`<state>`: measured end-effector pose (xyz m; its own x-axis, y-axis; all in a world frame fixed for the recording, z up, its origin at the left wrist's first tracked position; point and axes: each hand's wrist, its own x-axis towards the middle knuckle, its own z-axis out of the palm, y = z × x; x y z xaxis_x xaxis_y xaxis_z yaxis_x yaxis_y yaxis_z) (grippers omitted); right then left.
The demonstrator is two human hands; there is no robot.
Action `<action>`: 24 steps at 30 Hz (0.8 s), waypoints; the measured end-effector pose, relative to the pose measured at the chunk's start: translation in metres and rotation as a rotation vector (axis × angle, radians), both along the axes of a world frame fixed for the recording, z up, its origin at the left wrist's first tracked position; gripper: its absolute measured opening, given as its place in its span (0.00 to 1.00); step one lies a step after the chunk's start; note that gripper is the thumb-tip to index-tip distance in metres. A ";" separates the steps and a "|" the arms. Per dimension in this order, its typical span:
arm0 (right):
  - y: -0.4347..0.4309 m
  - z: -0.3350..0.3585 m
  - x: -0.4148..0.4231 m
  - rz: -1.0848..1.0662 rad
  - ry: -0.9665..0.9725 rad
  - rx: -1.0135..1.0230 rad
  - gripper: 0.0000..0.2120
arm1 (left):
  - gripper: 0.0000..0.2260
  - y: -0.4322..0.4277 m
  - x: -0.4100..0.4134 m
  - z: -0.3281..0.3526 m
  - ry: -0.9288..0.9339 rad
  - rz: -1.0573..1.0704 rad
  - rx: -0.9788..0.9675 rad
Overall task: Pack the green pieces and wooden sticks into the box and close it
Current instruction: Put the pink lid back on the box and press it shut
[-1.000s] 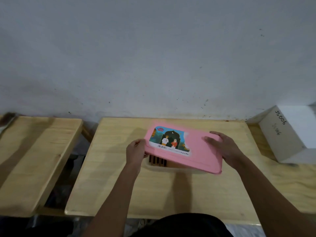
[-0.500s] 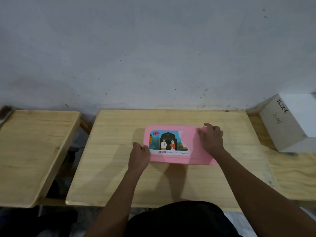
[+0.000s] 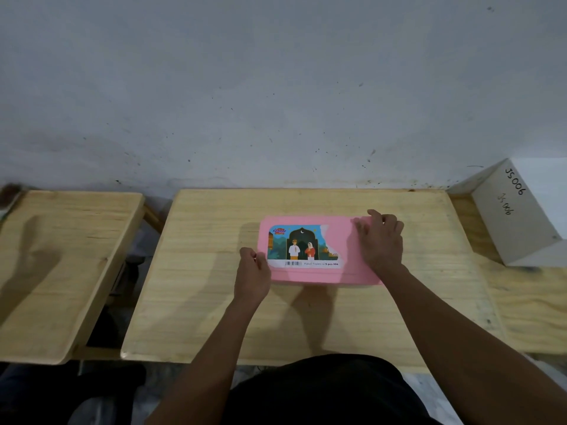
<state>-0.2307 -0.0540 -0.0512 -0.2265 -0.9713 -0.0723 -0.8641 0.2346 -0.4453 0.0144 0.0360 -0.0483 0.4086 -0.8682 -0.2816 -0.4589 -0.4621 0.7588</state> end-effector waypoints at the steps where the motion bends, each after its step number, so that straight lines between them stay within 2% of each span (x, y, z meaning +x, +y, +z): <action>1: 0.001 -0.001 0.000 -0.023 0.001 -0.010 0.23 | 0.08 0.000 0.001 0.000 0.002 -0.006 -0.002; 11: -0.005 -0.006 -0.004 -0.112 -0.203 0.066 0.21 | 0.07 -0.012 0.004 -0.002 -0.046 -0.052 0.032; 14: -0.001 -0.003 -0.002 -0.108 -0.154 0.002 0.19 | 0.12 -0.018 0.003 -0.004 -0.082 -0.078 0.026; 17: 0.004 -0.002 0.002 0.023 -0.024 -0.140 0.14 | 0.22 -0.025 0.000 0.000 -0.142 -0.162 0.016; 19: 0.004 -0.004 0.003 0.111 0.002 -0.156 0.14 | 0.28 -0.031 -0.005 0.003 -0.241 -0.241 0.036; 21: 0.005 -0.008 0.003 0.173 0.012 -0.144 0.15 | 0.29 -0.037 -0.009 0.003 -0.344 -0.285 0.046; 24: 0.007 -0.017 0.004 0.245 0.061 -0.124 0.18 | 0.24 -0.047 -0.011 0.000 -0.411 -0.310 0.013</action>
<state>-0.2264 -0.0472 -0.0683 0.0164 -0.9982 0.0574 -0.9146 -0.0381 -0.4025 0.0038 -0.0111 -0.0484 0.2114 -0.9636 -0.1638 -0.8349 -0.2651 0.4824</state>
